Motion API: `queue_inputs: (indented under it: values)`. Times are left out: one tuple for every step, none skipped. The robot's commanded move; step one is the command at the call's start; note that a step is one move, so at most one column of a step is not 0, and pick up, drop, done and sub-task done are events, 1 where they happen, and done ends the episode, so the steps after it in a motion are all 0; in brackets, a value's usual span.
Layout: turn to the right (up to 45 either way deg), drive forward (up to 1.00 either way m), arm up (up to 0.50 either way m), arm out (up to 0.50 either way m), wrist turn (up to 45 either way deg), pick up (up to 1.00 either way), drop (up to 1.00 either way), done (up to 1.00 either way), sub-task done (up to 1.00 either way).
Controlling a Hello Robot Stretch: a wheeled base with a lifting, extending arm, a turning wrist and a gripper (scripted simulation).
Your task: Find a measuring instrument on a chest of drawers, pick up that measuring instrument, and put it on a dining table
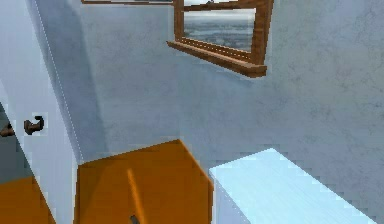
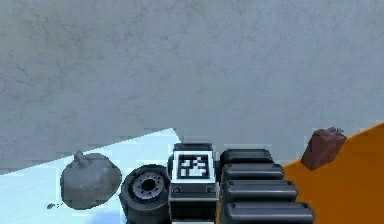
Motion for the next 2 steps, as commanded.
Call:
queue_inputs:
  values:
    - [-45.0, 0.00, 0.00, 0.00, 0.0, 0.00, 0.00, 0.00, 0.00]
    - [-45.0, 0.00, 0.00, 0.00, 0.0, 0.00, 0.00, 0.00, 0.00]
